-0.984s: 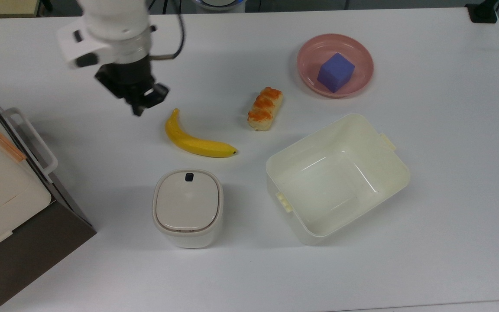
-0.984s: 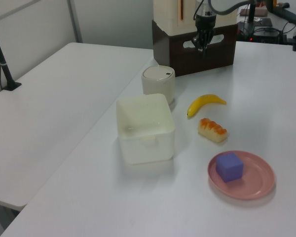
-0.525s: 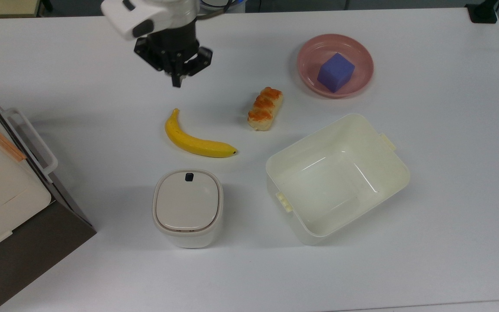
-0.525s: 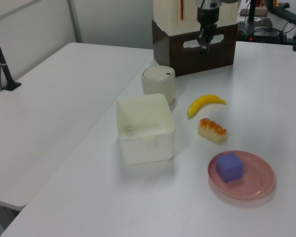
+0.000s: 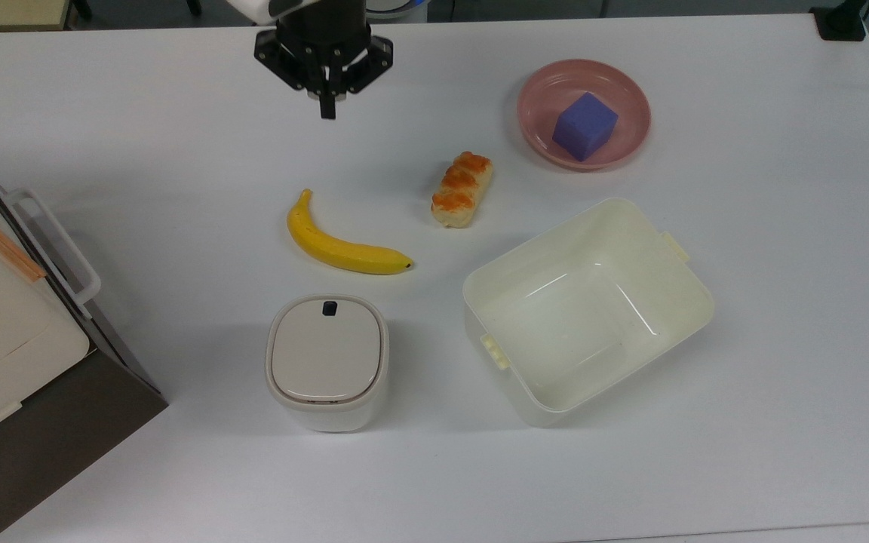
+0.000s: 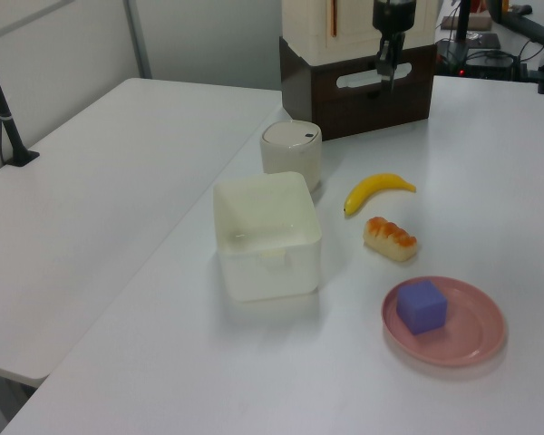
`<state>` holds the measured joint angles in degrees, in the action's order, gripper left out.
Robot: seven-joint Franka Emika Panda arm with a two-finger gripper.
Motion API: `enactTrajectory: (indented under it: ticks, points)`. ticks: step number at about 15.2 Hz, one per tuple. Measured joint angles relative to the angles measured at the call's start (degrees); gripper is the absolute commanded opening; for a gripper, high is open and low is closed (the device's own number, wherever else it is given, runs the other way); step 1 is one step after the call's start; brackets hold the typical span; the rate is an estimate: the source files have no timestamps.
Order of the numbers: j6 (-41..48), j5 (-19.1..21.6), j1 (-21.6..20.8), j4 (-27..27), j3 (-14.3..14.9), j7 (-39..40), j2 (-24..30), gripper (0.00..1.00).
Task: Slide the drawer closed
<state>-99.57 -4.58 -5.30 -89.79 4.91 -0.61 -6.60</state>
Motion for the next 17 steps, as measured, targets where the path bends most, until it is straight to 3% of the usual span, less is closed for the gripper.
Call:
enactTrajectory:
  ticks: [2,4,17]
  points:
    - [1.3,0.0,0.1,-0.3,0.4,0.0,1.3,0.83]
    - [2.0,0.0,0.3,-0.4,0.5,0.0,2.1,1.00]
    - [2.8,0.0,0.4,-0.8,0.5,0.0,2.5,1.00]
